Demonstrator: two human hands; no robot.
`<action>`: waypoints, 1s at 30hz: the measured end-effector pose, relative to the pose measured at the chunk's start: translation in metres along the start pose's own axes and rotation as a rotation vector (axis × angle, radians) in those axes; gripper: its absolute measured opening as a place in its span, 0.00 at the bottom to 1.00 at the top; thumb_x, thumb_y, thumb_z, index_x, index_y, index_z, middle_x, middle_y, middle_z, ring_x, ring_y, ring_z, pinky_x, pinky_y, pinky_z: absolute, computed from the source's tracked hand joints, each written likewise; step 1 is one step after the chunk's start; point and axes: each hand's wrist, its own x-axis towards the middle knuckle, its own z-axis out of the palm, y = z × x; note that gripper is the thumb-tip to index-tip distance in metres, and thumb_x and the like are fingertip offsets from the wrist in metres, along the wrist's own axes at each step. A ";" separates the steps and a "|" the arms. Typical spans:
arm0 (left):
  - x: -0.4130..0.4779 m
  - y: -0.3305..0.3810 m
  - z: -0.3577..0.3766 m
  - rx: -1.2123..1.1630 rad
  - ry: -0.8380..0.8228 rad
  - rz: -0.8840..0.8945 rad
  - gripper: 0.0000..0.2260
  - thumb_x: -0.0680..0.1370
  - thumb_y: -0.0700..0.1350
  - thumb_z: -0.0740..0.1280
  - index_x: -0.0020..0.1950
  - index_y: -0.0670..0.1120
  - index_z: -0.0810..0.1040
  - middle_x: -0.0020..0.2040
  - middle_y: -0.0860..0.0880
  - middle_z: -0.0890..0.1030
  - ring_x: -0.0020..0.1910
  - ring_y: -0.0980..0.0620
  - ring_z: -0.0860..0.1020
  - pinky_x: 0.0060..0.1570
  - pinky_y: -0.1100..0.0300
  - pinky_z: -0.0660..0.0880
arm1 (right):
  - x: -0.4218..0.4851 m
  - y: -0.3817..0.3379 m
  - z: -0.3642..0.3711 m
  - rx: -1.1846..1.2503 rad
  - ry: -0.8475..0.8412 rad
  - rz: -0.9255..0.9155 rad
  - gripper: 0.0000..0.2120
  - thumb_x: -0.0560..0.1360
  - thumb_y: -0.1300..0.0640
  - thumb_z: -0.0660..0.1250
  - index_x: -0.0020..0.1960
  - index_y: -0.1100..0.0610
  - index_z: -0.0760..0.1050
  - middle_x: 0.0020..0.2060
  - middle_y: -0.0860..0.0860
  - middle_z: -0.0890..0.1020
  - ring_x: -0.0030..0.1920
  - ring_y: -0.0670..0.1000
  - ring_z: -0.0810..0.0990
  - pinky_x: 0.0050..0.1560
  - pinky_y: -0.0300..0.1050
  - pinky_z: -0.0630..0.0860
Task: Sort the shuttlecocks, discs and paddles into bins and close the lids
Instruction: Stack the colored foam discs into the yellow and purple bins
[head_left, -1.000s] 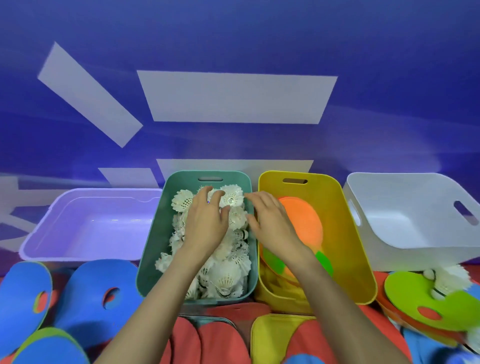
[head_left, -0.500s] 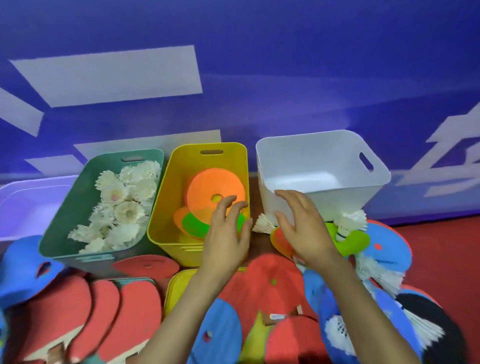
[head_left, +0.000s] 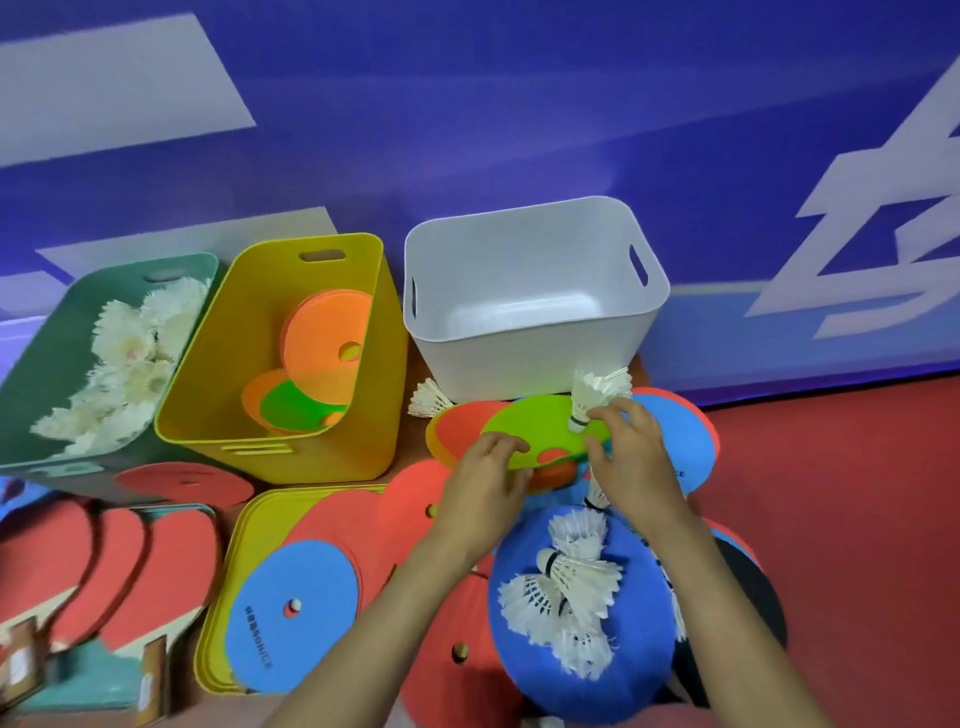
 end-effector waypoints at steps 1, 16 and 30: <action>0.008 0.006 0.004 0.017 -0.015 0.011 0.12 0.78 0.44 0.64 0.62 0.46 0.75 0.61 0.48 0.75 0.59 0.49 0.73 0.55 0.57 0.71 | 0.007 0.005 -0.002 0.004 0.014 0.032 0.14 0.75 0.66 0.64 0.60 0.62 0.75 0.62 0.60 0.72 0.65 0.61 0.67 0.64 0.53 0.64; 0.123 0.028 0.055 0.361 -0.228 0.055 0.13 0.76 0.37 0.63 0.60 0.42 0.74 0.56 0.42 0.73 0.55 0.40 0.74 0.50 0.49 0.72 | 0.077 0.057 0.011 0.280 -0.218 0.298 0.17 0.79 0.63 0.55 0.65 0.54 0.70 0.61 0.57 0.76 0.60 0.56 0.74 0.58 0.47 0.69; 0.044 0.005 -0.014 0.221 0.286 0.044 0.04 0.76 0.45 0.68 0.48 0.46 0.80 0.47 0.48 0.79 0.49 0.45 0.76 0.36 0.53 0.74 | 0.031 -0.023 -0.012 0.079 -0.045 0.015 0.15 0.80 0.58 0.58 0.65 0.55 0.71 0.57 0.56 0.80 0.55 0.61 0.76 0.53 0.52 0.73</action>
